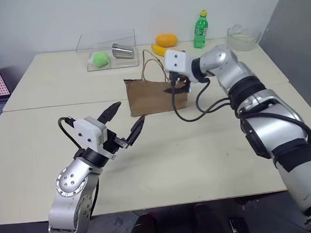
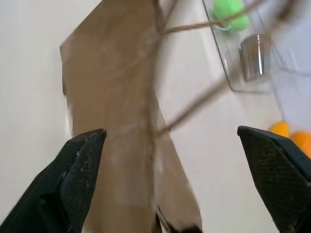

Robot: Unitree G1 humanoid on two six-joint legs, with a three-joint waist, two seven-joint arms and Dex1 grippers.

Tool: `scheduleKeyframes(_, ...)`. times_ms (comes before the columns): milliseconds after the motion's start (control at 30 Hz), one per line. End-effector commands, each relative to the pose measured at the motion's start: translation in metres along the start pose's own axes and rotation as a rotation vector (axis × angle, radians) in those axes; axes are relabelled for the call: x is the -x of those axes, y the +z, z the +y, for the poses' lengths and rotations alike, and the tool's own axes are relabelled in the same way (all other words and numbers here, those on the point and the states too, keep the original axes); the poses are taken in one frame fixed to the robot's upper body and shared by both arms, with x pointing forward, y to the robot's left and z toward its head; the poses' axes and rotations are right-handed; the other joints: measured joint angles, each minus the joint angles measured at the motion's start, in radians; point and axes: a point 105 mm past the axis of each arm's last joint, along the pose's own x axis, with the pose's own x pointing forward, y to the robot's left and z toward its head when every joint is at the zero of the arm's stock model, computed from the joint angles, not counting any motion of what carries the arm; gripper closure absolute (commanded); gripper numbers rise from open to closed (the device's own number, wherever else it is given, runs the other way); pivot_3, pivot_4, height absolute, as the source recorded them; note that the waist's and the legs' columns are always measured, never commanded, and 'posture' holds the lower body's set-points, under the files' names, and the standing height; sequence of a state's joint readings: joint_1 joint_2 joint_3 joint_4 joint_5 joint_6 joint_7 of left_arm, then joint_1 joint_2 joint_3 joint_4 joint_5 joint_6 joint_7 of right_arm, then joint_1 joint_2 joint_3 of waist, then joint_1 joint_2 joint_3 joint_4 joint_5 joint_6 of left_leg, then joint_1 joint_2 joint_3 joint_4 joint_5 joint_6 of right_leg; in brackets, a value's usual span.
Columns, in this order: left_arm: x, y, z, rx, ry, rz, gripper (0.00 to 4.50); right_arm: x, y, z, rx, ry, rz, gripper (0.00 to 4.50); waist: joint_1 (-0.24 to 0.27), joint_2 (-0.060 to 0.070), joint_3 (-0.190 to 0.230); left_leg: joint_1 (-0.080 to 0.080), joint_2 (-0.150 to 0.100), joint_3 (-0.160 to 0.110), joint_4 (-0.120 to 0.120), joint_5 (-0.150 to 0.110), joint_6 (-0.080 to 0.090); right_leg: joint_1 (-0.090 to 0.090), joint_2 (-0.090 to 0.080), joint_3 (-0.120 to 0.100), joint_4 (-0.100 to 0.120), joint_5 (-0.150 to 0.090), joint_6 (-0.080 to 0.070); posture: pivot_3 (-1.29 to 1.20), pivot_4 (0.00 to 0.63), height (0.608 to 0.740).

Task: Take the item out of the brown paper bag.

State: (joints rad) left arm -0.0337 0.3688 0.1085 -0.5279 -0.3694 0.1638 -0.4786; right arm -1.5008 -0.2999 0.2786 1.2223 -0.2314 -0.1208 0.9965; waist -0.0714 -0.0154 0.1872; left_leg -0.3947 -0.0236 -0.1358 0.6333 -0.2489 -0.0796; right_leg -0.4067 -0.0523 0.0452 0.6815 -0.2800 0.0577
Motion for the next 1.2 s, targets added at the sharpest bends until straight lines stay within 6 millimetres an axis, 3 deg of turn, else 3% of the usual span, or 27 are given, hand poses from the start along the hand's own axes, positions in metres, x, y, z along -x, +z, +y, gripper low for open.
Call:
scheduleKeyframes(33, -0.005, 0.006, -0.003, -0.035, -0.027, -0.023, 0.44, 0.023, 0.017, -0.024, -0.133, -0.064, -0.093, 0.02, 0.001, 0.000, 0.000, 0.000, 0.000, 0.000, 0.000, 0.000, 0.000, 0.000, 0.000, 0.000, 0.000, 0.000, 0.000, 0.00, 0.150, 0.740)
scheduleKeyframes(167, -0.010, 0.007, -0.004, -0.034, -0.039, -0.030, 0.44, 0.047, 0.013, -0.037, -0.335, -0.121, -0.178, 0.02, 0.004, 0.000, 0.000, 0.000, 0.000, 0.000, 0.000, 0.000, 0.000, 0.000, 0.000, 0.000, 0.000, 0.000, 0.000, 0.00, 0.150, 0.740)
scheduleKeyframes(267, -0.016, 0.009, 0.000, -0.056, -0.035, -0.037, 0.44, 0.083, 0.008, -0.040, -0.417, -0.230, -0.310, 0.02, 0.015, -0.001, -0.001, -0.001, 0.000, -0.001, 0.000, 0.000, 0.000, 0.000, 0.000, -0.001, -0.001, 0.000, 0.000, 0.00, 0.150, 0.740)
scheduleKeyframes(333, -0.018, 0.009, 0.005, -0.087, -0.019, -0.035, 0.44, 0.104, 0.008, -0.026, -0.421, -0.301, -0.378, 0.02, 0.024, -0.002, -0.002, -0.002, 0.000, -0.002, 0.001, 0.000, 0.000, 0.001, 0.000, -0.001, -0.001, 0.000, 0.000, 0.00, 0.150, 0.740)
scheduleKeyframes(400, -0.023, 0.008, 0.016, -0.094, 0.024, -0.031, 0.44, 0.121, 0.010, 0.010, -0.333, -0.361, -0.436, 0.02, 0.031, -0.002, -0.002, -0.003, -0.001, -0.002, 0.001, 0.000, 0.000, 0.000, -0.001, -0.001, -0.001, 0.000, 0.000, 0.00, 0.150, 0.740)
scheduleKeyframes(467, -0.026, 0.008, 0.024, -0.092, 0.042, -0.026, 1.00, 0.129, 0.017, 0.041, -0.315, -0.392, -0.490, 0.00, 0.036, -0.001, -0.002, -0.004, 0.000, -0.003, 0.003, 0.000, 0.000, 0.000, -0.001, -0.002, -0.001, 0.000, 0.000, 0.00, 0.150, 0.740)
scheduleKeyframes(633, -0.046, 0.004, 0.044, -0.090, 0.017, 0.015, 2.59, 0.125, 0.015, 0.109, -0.363, -0.471, -0.498, 0.00, 0.033, -0.002, -0.003, -0.002, 0.000, -0.003, 0.007, 0.000, 0.000, 0.002, 0.001, -0.002, 0.001, 0.001, 0.002, 0.00, 0.150, 0.740)
scheduleKeyframes(833, -0.077, 0.010, 0.071, -0.127, -0.053, 0.044, 4.48, 0.110, 0.008, 0.169, -0.407, -0.443, -0.427, 0.00, 0.035, -0.002, -0.003, -0.002, 0.000, -0.002, 0.010, 0.000, 0.000, 0.004, 0.002, -0.001, 0.001, 0.002, 0.003, 0.00, 0.150, 0.740)
scheduleKeyframes(1000, -0.111, 0.008, 0.098, -0.133, -0.104, 0.137, 4.48, 0.115, 0.010, 0.185, -0.467, -0.468, -0.412, 0.00, 0.032, -0.003, -0.003, -0.002, 0.001, -0.003, 0.010, 0.000, 0.000, 0.003, 0.003, -0.001, 0.001, 0.002, 0.003, 0.00, 0.150, 0.740)
scheduleKeyframes(1200, -0.147, -0.004, 0.128, -0.103, -0.052, 0.265, 4.48, 0.130, 0.011, 0.188, -0.503, -0.509, -0.408, 0.00, 0.031, -0.003, -0.003, -0.003, 0.000, -0.004, 0.010, 0.000, 0.001, 0.003, 0.003, -0.002, 0.000, 0.002, 0.004, 0.00, 0.150, 0.740)
